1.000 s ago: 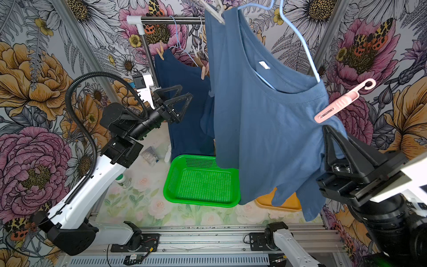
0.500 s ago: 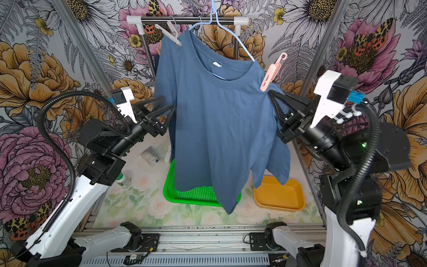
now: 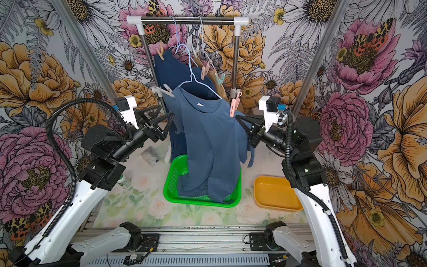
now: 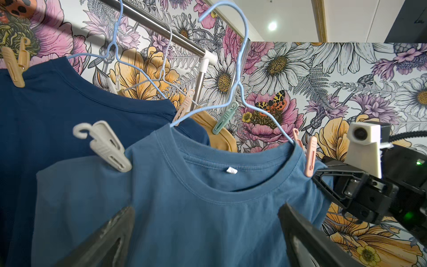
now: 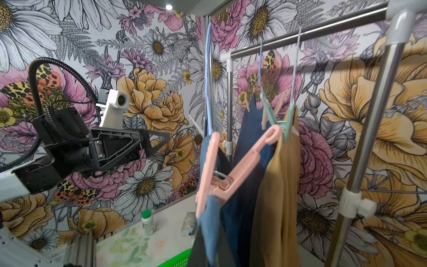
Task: Remove the clothespins securing t-shirts to the hanger
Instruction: Pick up the hanger from the clothes rail.
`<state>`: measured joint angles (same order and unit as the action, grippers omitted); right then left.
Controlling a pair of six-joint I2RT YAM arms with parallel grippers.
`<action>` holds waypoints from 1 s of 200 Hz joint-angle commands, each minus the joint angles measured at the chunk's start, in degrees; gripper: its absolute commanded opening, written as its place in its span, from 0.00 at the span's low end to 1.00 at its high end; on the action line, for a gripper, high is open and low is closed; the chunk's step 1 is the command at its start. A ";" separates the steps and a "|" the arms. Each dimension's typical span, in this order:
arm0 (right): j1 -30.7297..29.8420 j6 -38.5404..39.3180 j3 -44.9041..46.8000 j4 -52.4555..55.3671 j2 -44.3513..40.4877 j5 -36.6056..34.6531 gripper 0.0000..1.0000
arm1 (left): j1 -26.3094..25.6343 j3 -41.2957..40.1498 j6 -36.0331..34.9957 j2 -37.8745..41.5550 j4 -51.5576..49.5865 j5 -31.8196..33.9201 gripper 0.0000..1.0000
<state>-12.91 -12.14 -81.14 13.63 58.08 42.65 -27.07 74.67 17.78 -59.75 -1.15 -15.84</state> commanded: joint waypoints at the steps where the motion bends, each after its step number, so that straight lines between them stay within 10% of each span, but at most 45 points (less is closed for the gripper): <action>1: -0.58 -1.49 2.81 -13.40 -2.27 3.13 0.00 | 0.45 0.88 -1.25 -0.40 -0.70 0.98 0.99; 87: -5.12 3.22 24.08 -22.02 -8.06 -1.80 0.00 | -2.36 3.30 -2.38 -2.98 -3.27 1.59 0.96; 200: -8.58 5.64 31.86 -21.18 -11.97 -5.92 0.00 | 1.25 9.71 2.74 -12.34 -4.39 -4.30 0.60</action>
<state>-20.84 -7.64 -48.90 -3.70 47.27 37.71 -26.61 81.87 19.16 -70.87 -4.29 -17.21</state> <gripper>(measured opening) 0.059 0.643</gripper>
